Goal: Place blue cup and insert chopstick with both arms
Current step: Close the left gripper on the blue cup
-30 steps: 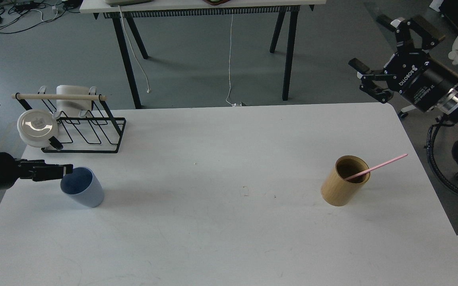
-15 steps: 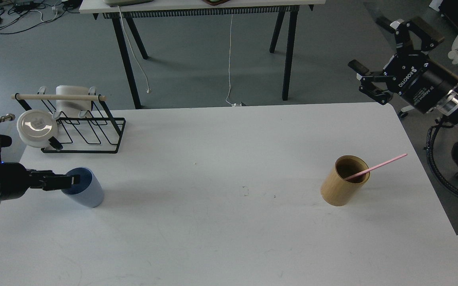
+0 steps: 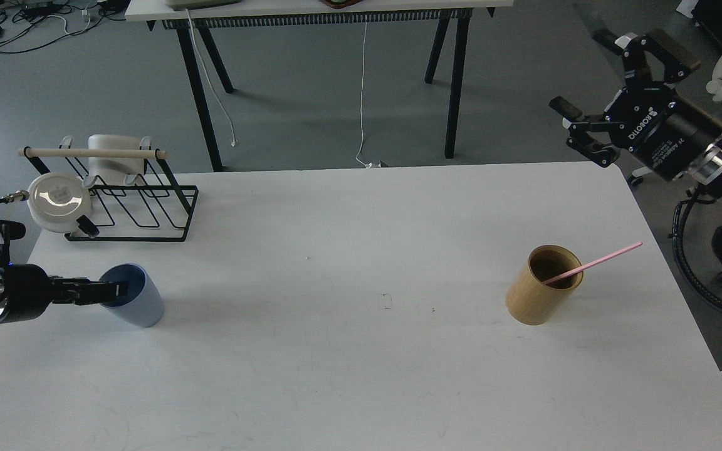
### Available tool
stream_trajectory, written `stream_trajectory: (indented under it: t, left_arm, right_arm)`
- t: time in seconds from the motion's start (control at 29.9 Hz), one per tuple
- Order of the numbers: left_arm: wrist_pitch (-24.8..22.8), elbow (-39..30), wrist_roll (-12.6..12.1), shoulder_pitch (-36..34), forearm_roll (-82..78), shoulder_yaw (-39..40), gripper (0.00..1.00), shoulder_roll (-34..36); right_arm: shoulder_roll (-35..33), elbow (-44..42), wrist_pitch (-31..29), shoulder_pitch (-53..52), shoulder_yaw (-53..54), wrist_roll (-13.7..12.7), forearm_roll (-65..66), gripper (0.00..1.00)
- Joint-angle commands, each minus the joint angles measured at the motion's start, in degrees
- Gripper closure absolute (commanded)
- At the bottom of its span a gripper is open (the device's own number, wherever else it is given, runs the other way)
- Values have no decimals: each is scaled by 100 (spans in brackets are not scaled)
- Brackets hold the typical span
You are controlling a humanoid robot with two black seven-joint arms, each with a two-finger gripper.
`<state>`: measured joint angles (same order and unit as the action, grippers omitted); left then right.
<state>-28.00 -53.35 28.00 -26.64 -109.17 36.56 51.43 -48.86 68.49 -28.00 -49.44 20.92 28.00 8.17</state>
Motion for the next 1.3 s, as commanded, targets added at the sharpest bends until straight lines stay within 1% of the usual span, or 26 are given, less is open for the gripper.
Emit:
stream_trajectory:
  t: [0.0, 0.17, 0.4, 0.53, 0.84, 1.0, 1.1, 1.2, 1.24, 1.27]
  left_arm:
    - [0, 0, 0, -34, 1, 1, 23, -10]
    - [0, 0, 0, -60, -8, -26, 34, -10]
    - [0, 26, 0, -78, -8, -35, 45, -27]
    - [0, 26, 0, -69, -8, -52, 47, -19]
    - [0, 26, 0, -87, -16, -52, 57, -19]
    - [84, 17, 0, -69, -17, -52, 59, -27]
    - [207, 17, 0, -52, -25, -52, 65, -19]
    - [260, 17, 0, -52, -25, -52, 66, -10]
    - [269, 17, 0, -52, -25, -52, 68, -10]
    - [269, 17, 0, -52, -25, -52, 72, -1]
  right_arm:
    - [-1, -3, 0, 22, 8, 0, 1, 1]
    - [-1, -3, 0, 22, 8, 0, 1, 1]
    - [-9, 6, 0, 31, 8, 0, 1, 1]
    - [-18, 6, 0, 40, 8, 0, 1, 1]
    - [-18, 15, 0, 49, 8, 0, 1, 1]
    - [-36, 15, 0, 49, 17, 0, 1, 1]
    - [-36, 24, 0, 49, 17, 0, -8, 1]
    - [-36, 24, 0, 49, 8, 0, -8, 1]
    - [-36, 24, 0, 49, 8, 0, -8, 1]
    - [-36, 24, 0, 49, 8, 0, -8, 1]
